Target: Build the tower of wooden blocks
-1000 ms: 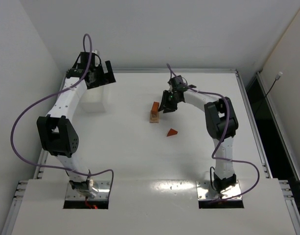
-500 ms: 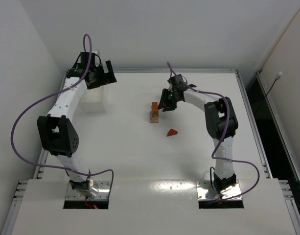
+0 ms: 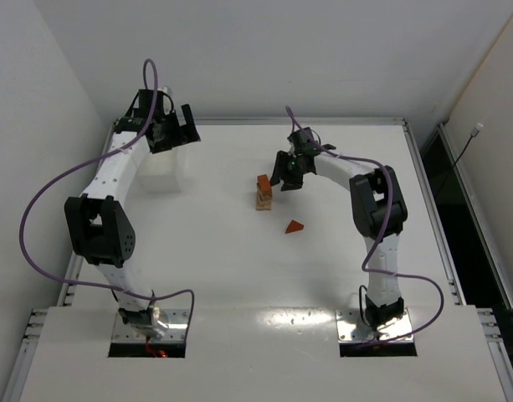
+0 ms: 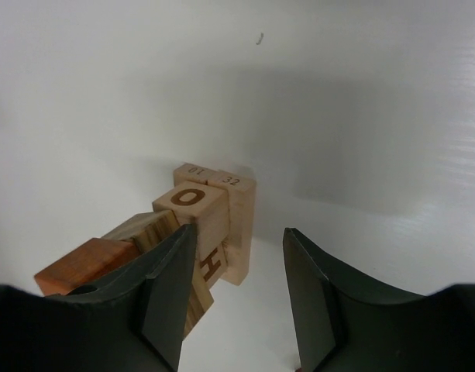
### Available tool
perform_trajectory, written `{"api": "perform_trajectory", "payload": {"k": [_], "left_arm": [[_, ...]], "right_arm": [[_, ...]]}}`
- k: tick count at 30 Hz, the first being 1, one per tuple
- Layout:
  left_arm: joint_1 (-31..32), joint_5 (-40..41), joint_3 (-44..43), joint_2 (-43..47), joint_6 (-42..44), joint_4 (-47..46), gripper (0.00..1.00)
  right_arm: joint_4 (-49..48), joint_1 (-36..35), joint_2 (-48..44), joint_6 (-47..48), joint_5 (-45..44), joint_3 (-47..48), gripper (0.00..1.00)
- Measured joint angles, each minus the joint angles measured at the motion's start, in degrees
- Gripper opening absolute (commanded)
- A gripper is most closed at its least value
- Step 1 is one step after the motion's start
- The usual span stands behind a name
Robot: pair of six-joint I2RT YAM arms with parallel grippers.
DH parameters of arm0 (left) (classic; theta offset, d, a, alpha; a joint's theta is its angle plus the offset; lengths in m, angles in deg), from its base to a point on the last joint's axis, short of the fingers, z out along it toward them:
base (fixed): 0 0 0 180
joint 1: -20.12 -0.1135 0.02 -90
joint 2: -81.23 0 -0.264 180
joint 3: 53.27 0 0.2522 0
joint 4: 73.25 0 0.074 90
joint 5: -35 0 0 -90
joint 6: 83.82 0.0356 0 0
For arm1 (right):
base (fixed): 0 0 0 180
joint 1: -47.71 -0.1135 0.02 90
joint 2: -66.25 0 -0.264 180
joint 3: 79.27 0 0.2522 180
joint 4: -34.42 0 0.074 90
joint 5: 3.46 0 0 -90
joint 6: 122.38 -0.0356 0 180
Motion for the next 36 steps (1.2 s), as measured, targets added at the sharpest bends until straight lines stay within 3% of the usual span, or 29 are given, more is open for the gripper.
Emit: {"api": "perform_trajectory", "payload": {"k": [5,9,12,19,22,26,36], "left_arm": [[0.0,-0.46,0.0,-0.02,-0.37,-0.33,1.0],[0.59,-0.31,0.07,-0.04,-0.55,-0.28,1.0],[1.81,-0.33,1.38,-0.04,-0.55,-0.61,0.94],[7.58,-2.1,10.88,-0.35,-1.27,0.02,0.59],[10.43,-2.36,11.65,-2.03,-1.38,0.48,0.49],[13.86,-2.56,10.36,-5.62,-2.25,0.07,0.4],[17.0,-5.4,1.95,-17.59,-3.06,-1.4,0.4]], "right_arm": [[0.13,0.44,-1.31,0.09,-1.53,-2.36,0.46],[0.55,0.48,-3.74,0.59,-2.51,-4.83,0.37],[0.5,0.55,-5.75,1.14,-3.04,-6.45,0.36],[0.55,0.92,-10.49,2.69,-4.46,-10.51,0.24],[0.61,1.31,-12.76,3.32,-4.96,-12.22,0.24],[0.79,2.08,-15.72,4.39,-5.95,-14.16,0.34],[0.94,4.0,-20.52,6.86,-6.21,-17.22,0.37]]}}
